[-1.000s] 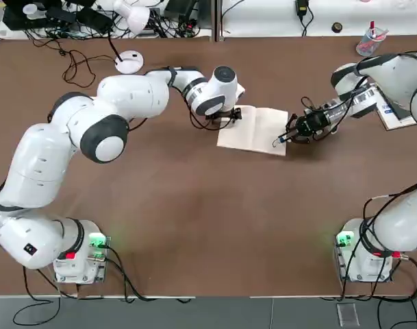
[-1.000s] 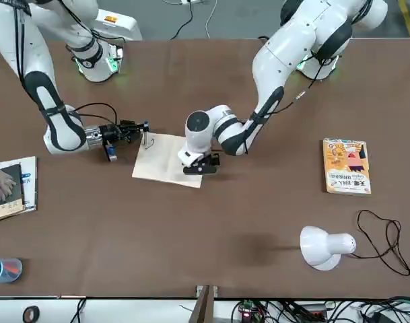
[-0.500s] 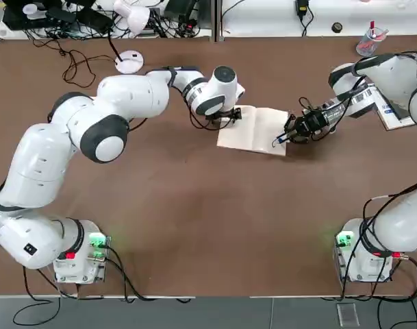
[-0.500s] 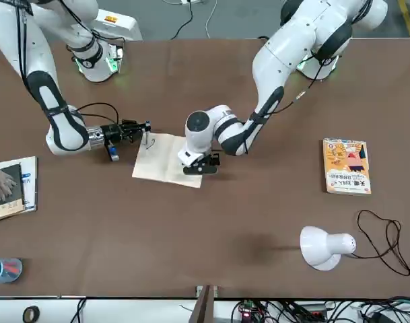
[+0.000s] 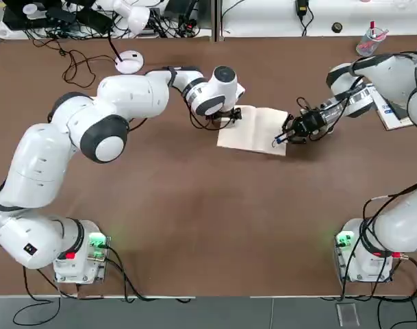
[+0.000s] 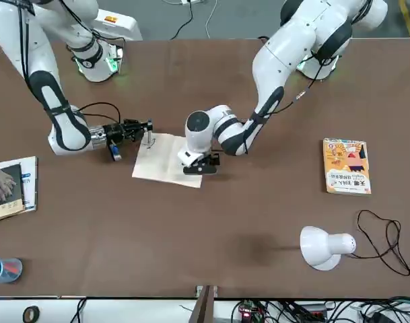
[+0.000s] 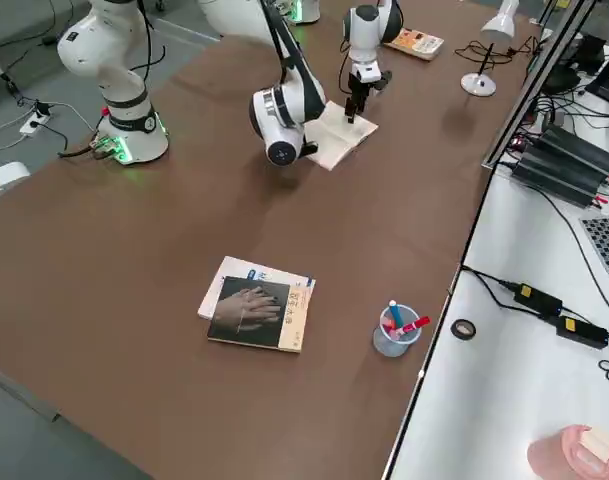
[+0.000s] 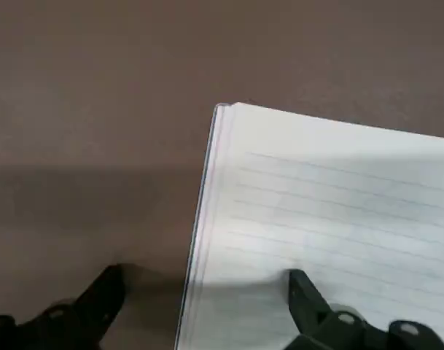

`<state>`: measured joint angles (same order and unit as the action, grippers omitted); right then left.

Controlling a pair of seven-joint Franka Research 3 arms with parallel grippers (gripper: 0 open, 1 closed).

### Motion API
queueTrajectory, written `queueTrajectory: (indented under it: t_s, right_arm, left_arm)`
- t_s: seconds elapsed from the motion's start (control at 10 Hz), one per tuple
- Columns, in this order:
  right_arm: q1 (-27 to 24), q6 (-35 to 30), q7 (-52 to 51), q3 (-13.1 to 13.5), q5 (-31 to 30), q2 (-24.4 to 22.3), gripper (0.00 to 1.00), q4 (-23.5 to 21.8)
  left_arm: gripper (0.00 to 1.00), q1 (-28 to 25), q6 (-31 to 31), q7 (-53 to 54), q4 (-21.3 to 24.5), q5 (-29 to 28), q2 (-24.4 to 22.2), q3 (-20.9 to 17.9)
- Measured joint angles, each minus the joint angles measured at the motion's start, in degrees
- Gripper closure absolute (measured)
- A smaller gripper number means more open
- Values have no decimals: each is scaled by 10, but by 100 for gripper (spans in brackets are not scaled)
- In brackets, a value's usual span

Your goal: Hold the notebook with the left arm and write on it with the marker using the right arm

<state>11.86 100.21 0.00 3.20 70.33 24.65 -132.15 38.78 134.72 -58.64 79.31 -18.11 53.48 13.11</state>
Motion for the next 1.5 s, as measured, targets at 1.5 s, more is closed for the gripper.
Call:
queueTrajectory:
  t_s: [1.5]
  right_arm:
    - [23,0,0,-1,26,7,83,9]
  left_arm:
    - [0,0,0,0,0,0,0,0]
